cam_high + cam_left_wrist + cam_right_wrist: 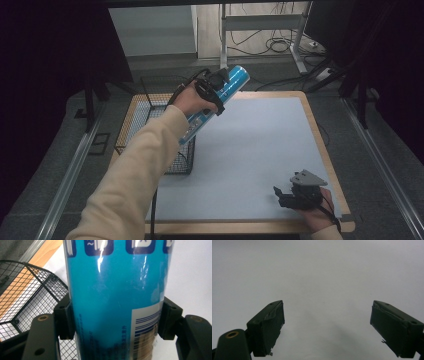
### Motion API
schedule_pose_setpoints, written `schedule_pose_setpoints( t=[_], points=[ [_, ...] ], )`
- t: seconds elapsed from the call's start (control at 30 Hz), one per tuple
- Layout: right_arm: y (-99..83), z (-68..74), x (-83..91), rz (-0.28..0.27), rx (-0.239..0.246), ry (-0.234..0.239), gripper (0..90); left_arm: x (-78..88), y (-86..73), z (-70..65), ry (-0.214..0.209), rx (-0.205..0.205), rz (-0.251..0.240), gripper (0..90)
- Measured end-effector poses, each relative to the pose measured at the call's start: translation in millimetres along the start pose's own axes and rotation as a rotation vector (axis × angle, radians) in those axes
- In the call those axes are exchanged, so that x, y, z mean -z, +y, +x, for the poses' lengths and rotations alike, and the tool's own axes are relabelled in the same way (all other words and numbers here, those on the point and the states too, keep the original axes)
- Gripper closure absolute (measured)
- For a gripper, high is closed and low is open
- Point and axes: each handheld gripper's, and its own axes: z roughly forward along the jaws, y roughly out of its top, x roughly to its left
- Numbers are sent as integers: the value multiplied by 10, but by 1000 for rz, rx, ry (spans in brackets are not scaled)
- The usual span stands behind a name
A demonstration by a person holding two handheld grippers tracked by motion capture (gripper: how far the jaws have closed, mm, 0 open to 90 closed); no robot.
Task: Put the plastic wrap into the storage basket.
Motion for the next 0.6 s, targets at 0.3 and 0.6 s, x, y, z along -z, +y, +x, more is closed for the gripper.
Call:
schedule_pose_setpoints(
  t=[0.3,0.6],
  points=[
    [0,6,7,1,4,-1,123,9,-58,104,10,31,-5,316],
    [5,17,12,-5,6,-8,123,-7,-130,217,25,48,10,315]
  ],
)
